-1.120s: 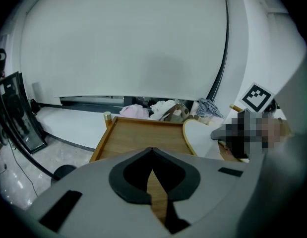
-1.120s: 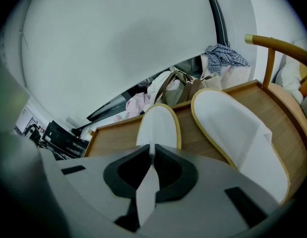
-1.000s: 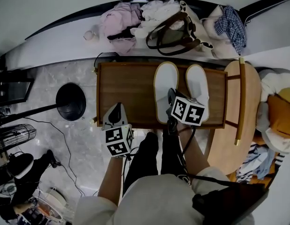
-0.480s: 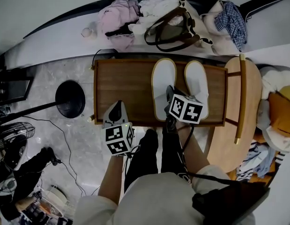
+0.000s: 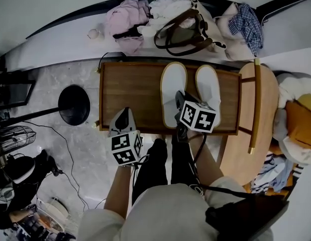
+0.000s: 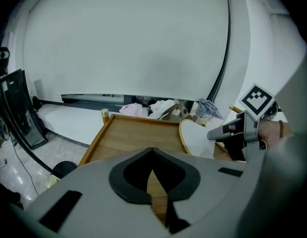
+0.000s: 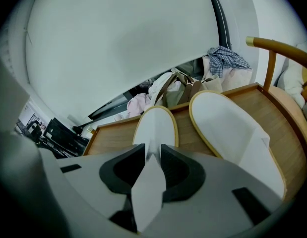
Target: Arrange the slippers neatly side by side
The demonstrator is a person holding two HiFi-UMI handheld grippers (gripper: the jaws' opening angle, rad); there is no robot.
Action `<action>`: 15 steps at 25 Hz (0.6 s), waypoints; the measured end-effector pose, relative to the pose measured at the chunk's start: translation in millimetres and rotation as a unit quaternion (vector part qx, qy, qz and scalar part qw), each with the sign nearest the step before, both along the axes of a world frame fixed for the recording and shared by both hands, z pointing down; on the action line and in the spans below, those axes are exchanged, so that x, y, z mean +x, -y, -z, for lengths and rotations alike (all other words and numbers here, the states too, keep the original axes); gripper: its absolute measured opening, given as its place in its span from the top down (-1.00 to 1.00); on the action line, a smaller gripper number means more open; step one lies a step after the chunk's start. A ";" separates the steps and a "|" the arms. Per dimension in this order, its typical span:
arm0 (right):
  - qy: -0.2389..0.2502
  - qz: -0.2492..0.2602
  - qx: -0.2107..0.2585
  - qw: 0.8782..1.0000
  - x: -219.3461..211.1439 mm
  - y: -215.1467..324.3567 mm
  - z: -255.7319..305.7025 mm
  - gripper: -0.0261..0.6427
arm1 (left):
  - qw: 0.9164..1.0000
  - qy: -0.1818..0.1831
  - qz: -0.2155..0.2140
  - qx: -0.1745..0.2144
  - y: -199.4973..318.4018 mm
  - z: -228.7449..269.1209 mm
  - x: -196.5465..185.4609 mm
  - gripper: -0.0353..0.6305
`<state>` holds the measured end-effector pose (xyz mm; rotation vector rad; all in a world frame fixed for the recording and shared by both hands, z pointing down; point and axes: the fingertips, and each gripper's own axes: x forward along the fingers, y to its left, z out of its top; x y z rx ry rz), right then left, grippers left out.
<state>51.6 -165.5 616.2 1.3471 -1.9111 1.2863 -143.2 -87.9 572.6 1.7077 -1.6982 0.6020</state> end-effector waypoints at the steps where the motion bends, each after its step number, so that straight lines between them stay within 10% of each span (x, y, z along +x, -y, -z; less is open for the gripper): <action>1: 0.000 0.000 0.001 1.000 1.3 -0.2 1.4 0.59 | 1.000 0.000 0.000 0.002 -0.1 1.3 0.8 0.84; 15: -0.028 -0.007 0.026 0.999 53.3 -13.8 43.9 0.56 | 0.999 -0.030 0.005 0.033 8.6 26.4 30.7 0.84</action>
